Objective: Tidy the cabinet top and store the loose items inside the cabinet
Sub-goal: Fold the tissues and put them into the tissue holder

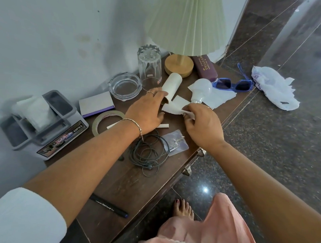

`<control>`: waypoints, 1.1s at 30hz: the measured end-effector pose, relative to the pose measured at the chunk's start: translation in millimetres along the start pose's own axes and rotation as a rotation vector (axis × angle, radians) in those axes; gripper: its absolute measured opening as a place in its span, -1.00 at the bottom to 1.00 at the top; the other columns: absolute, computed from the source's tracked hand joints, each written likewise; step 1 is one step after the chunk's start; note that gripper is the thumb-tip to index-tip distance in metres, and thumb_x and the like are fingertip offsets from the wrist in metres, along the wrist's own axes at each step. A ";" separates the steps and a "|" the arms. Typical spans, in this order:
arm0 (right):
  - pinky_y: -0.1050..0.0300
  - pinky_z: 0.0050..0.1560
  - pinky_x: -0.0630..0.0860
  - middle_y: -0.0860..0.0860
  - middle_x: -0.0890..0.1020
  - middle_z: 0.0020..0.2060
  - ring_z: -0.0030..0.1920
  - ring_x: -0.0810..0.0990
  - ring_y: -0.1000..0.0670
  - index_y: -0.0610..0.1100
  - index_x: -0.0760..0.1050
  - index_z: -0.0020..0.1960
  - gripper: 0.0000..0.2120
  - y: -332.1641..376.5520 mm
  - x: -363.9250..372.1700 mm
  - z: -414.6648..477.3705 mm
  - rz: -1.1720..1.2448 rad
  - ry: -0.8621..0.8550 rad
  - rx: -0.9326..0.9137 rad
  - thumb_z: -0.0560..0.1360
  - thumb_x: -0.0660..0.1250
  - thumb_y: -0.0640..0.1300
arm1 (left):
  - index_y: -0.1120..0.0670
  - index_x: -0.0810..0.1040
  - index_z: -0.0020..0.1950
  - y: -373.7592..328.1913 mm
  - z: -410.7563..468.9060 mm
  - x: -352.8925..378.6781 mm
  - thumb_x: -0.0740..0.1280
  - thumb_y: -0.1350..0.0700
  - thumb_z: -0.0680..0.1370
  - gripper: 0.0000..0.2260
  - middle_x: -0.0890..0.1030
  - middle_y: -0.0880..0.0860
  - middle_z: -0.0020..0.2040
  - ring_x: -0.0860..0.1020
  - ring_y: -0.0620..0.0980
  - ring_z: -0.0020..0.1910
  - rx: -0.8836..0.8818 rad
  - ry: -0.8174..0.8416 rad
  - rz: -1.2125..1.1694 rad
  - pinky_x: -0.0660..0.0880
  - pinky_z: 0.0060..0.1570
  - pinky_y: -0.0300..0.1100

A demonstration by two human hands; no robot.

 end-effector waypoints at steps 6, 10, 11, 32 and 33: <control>0.19 -0.11 0.36 0.02 0.61 -0.07 -0.06 0.52 0.03 -0.12 0.53 0.05 -0.86 -8.6 -15.7 -6.8 0.227 -0.098 0.123 0.53 0.25 -0.14 | 0.06 0.25 0.44 -1.8 -0.8 0.7 0.35 0.13 0.49 -0.45 0.25 0.07 0.47 0.43 0.13 0.30 -0.014 0.012 -0.012 0.44 0.24 0.02; 0.18 -0.18 0.42 0.05 0.59 -0.14 -0.16 0.51 0.07 -0.10 0.52 0.06 -0.87 -14.3 -19.1 -10.0 0.388 -0.145 0.242 0.54 0.26 -0.13 | 0.07 0.24 0.45 -2.6 -2.1 -1.8 0.35 0.11 0.49 -0.44 0.24 0.08 0.47 0.43 0.12 0.31 -0.019 -0.002 -0.031 0.43 0.25 0.00; 0.21 -0.16 0.43 0.08 0.58 -0.12 -0.16 0.51 0.11 -0.09 0.52 0.07 -0.87 -15.4 -18.7 -10.3 0.431 -0.155 0.272 0.54 0.26 -0.13 | 0.08 0.23 0.45 -2.4 -3.1 -4.6 0.36 0.10 0.49 -0.43 0.26 0.09 0.46 0.42 0.11 0.32 -0.028 -0.025 -0.053 0.42 0.26 -0.01; 0.04 -0.12 0.60 -0.10 0.65 -0.05 -0.05 0.63 -0.06 -0.10 0.53 0.01 -0.90 67.4 34.7 -20.7 1.272 -0.040 0.573 0.51 0.34 -0.15 | 0.13 0.58 0.03 33.2 -80.7 -1.3 0.32 0.08 0.56 -0.85 0.66 0.08 -0.16 0.63 0.01 -0.17 -0.754 -0.112 -1.803 0.58 -0.05 -0.05; 0.06 -0.16 0.57 -0.11 0.65 -0.06 -0.06 0.62 -0.06 -0.09 0.53 0.00 -0.90 77.9 36.6 -20.7 1.277 -0.016 0.546 0.50 0.35 -0.10 | 0.14 0.57 0.01 40.0 -85.7 -5.6 0.32 0.10 0.56 -0.87 0.66 0.09 -0.17 0.63 0.01 -0.17 -0.768 -0.150 -1.819 0.58 -0.07 -0.05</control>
Point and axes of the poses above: each hand's wrist, its own z-axis towards the middle knuckle, its own x-axis out of the palm, y = z × x, the point moved 10 cm from there along z, towards the middle knuckle
